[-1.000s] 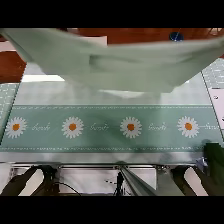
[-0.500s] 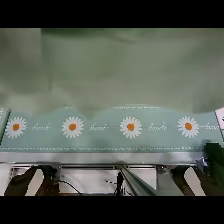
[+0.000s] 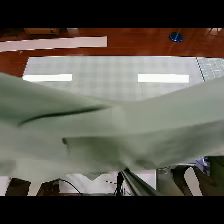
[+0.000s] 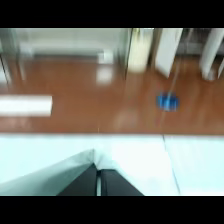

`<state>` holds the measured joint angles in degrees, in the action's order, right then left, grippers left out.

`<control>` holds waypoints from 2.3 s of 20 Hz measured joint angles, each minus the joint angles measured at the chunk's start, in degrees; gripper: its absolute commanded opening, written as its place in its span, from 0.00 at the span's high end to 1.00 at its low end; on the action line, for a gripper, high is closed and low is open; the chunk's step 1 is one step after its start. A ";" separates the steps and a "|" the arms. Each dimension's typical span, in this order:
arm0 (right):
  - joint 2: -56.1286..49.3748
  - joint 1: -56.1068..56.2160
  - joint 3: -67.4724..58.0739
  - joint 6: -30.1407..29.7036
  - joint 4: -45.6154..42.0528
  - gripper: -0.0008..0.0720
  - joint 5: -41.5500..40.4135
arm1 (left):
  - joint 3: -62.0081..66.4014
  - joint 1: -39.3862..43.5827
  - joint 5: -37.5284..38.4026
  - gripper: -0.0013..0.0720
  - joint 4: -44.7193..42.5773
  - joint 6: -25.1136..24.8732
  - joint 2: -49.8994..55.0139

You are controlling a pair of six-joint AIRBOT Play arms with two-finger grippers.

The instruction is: Fold the shirts.

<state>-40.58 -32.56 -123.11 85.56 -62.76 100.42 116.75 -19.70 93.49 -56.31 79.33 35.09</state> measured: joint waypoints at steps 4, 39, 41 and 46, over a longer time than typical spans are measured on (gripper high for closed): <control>-0.59 0.00 12.31 -0.98 0.15 0.96 1.79 | -11.23 0.00 5.42 0.95 -1.29 -0.94 1.09; -58.77 13.38 31.63 -13.49 1.09 0.96 -49.55 | -38.69 18.56 -57.66 0.94 22.10 -35.65 63.01; -59.32 13.38 31.63 -15.15 1.05 0.96 -48.89 | -38.69 18.86 -58.36 0.94 22.43 -36.04 64.35; -58.69 13.35 31.63 -15.43 -2.84 0.96 -39.34 | -37.40 17.79 -51.25 0.94 22.62 -35.93 65.26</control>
<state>-99.26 -19.20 -91.48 70.13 -65.60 61.08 79.35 -1.91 42.24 -33.69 43.40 100.36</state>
